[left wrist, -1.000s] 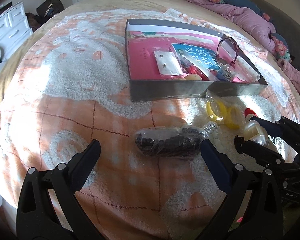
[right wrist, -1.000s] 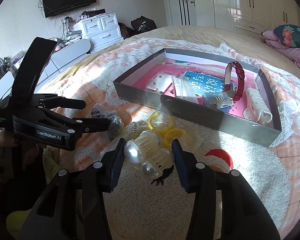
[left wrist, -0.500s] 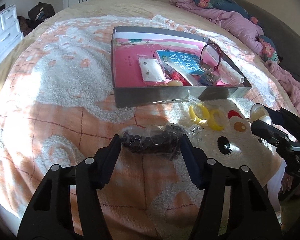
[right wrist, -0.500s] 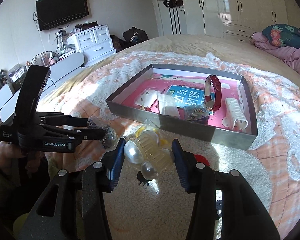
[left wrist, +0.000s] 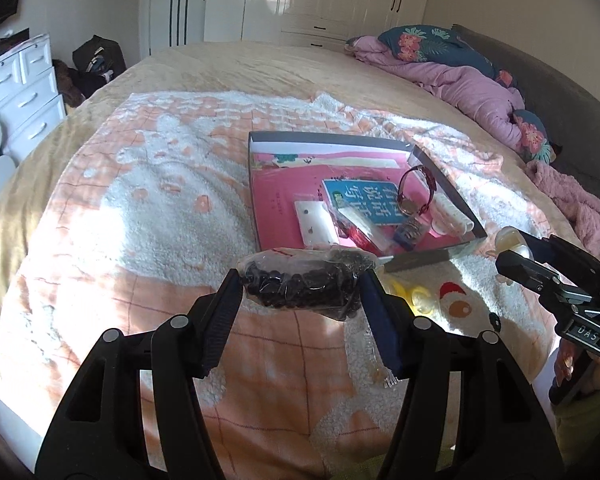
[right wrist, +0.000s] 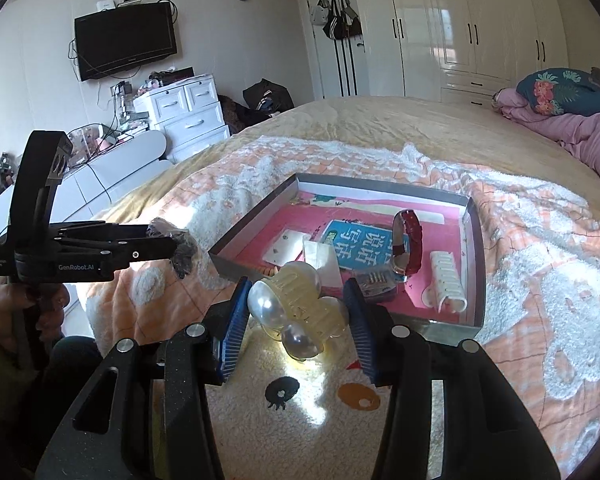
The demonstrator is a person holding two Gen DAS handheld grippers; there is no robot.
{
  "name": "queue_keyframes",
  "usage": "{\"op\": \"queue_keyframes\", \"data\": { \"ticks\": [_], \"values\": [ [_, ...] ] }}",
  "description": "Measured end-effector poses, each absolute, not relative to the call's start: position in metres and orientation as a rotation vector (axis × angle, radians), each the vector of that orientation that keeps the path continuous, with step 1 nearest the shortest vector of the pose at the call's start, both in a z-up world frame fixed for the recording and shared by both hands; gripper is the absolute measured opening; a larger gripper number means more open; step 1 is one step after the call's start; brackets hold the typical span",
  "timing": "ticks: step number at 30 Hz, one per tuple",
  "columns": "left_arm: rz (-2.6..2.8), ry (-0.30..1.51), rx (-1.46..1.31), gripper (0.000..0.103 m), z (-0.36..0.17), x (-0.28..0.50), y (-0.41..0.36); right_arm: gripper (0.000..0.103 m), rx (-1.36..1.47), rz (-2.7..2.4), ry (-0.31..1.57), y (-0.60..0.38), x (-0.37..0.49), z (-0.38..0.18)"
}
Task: Organize jewelry
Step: 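Carry the black bead bag with left tool into the box while right tool carries the pearl clip there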
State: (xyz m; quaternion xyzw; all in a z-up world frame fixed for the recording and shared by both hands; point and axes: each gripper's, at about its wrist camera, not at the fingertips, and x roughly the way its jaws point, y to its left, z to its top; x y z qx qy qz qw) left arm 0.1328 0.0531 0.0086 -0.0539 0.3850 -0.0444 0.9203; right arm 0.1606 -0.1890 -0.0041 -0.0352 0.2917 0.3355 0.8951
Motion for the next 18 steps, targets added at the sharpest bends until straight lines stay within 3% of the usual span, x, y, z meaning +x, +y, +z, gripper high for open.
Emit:
{"op": "queue_keyframes", "data": {
  "ticks": [18],
  "values": [
    [-0.110,0.771,-0.060,0.052,0.018,0.181,0.037,0.045,-0.059,0.561,0.536,-0.213,0.212,0.013]
  ]
}}
